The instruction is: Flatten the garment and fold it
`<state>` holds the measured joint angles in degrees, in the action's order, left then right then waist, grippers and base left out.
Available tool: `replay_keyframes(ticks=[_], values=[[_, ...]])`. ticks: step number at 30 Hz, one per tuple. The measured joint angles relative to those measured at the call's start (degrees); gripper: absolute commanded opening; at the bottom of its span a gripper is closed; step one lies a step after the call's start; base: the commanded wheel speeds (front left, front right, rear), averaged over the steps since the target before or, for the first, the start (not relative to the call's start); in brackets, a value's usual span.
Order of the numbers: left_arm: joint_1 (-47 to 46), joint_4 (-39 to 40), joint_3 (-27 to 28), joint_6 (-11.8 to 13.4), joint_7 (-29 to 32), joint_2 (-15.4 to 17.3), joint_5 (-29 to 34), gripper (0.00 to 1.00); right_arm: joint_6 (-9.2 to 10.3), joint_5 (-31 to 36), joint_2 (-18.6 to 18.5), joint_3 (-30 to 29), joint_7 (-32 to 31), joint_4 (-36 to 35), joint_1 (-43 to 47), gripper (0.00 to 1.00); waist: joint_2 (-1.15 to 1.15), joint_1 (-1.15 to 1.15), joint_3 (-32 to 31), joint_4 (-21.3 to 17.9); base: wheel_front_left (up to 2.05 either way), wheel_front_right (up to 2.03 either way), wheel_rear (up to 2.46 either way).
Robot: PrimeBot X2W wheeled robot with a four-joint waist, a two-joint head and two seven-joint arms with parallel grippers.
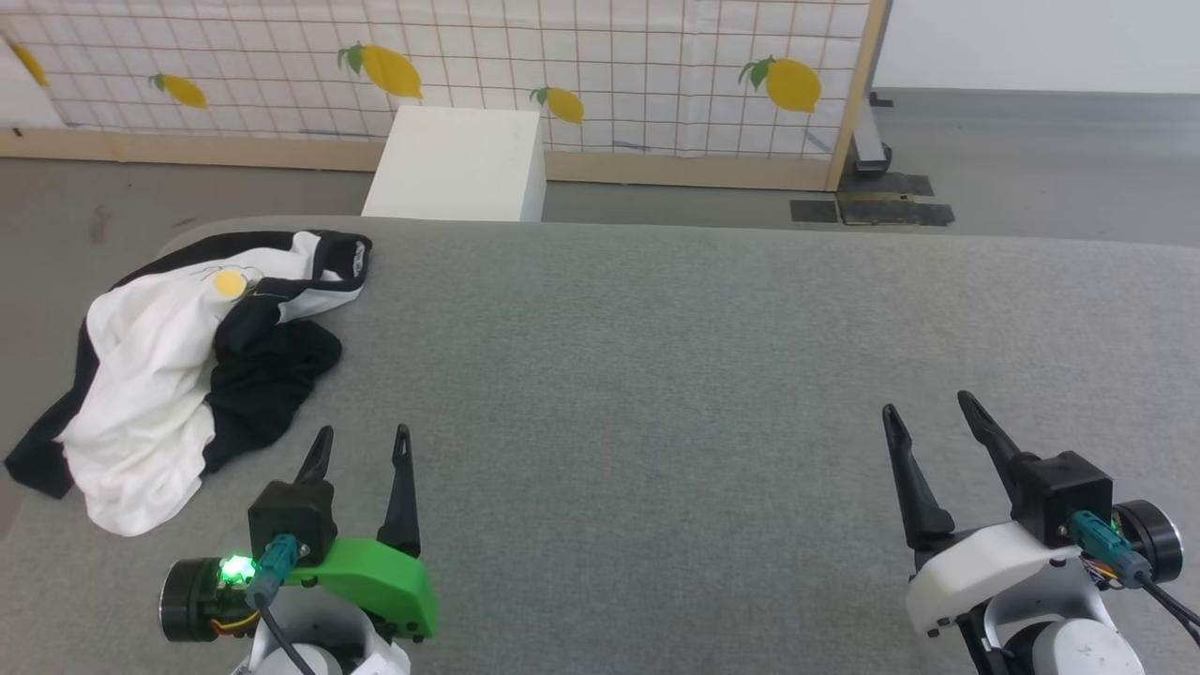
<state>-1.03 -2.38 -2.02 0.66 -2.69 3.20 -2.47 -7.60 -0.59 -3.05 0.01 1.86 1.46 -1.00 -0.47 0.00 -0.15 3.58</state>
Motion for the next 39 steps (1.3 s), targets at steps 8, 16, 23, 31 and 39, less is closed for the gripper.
replay_keyframes(ticks=[8, 16, 23, 31, 39], values=[[-0.3, -0.6, -0.4, 0.9, -1.0, 0.1, -0.5, 1.0, 0.0, -0.4, 0.0, 0.2, 0.7, 0.4, -0.1, 1.0, 0.0, 0.0, 0.0, 2.8, 0.0, 0.0, 0.0], [-0.4, -0.9, -0.5, 1.4, -1.9, 0.3, -0.9, 1.0, 0.0, -0.6, 0.0, 0.3, 1.3, 0.7, -0.2, 1.0, 0.0, 0.0, 0.1, 6.1, 0.0, 0.0, 0.0], [-0.5, -1.2, -0.7, 2.0, -2.8, 0.4, -2.2, 1.0, 0.0, -0.7, 0.0, 0.4, 1.7, 1.0, -0.2, 1.0, 0.0, 0.0, 0.3, 8.9, 0.0, 0.0, 0.0], [-0.5, -1.7, -0.7, 2.5, -3.6, 0.4, -2.6, 1.0, 0.0, -1.0, 0.0, 0.7, 2.2, 1.2, -0.5, 1.0, 0.0, 0.0, 0.5, 12.0, 0.0, 0.0, 0.0], [-0.5, -2.1, -0.7, 3.1, -4.6, 0.5, -3.1, 1.0, 0.0, -1.0, 0.0, 1.2, 2.5, 1.4, -1.1, 1.0, 0.0, 0.0, 0.6, 14.6, 0.0, 0.0, 0.0]])
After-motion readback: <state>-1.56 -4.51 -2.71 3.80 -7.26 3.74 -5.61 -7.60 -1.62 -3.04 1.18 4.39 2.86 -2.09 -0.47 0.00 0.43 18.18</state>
